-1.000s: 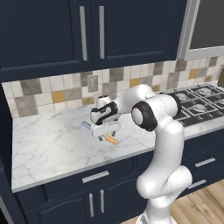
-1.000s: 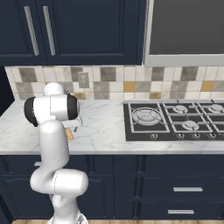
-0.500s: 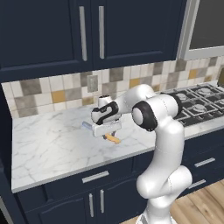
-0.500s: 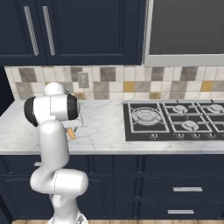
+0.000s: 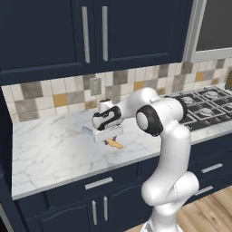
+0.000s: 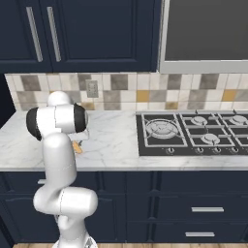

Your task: Move the cutting board and knife to the sink. Then move spray from the cabinet to the counter.

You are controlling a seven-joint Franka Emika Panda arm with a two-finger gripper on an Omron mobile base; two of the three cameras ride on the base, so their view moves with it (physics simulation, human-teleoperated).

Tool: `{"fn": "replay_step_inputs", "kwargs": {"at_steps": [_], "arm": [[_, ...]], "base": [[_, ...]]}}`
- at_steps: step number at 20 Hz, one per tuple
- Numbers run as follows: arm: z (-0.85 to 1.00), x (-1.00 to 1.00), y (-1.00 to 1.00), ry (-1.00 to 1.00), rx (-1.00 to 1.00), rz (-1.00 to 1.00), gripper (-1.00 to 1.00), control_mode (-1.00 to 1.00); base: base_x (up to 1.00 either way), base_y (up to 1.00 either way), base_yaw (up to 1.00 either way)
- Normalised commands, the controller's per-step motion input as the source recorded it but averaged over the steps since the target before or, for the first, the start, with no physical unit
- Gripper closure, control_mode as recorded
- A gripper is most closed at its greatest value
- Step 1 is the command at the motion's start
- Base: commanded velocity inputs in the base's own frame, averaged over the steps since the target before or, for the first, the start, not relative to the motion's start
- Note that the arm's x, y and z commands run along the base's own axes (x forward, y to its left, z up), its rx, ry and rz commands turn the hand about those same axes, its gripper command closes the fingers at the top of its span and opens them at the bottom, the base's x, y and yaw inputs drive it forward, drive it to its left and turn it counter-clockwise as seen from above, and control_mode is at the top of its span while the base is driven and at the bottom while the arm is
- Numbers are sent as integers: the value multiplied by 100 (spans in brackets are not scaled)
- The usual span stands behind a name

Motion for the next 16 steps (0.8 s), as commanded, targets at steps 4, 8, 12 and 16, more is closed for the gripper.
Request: {"fn": "replay_step_inputs", "kwargs": {"at_steps": [4,8,12,16], "arm": [[6,-6,-3,-5,0,-14,100,-100],[30,-38,-41,-12,8,-20,100,-100],[45,-31,-57,-2,8,-20,100,-100],[72,-30,-53,0,3,-17,100,-100]], "base": [[0,0,0],[0,0,0],[0,0,0],[0,0,0]]}}
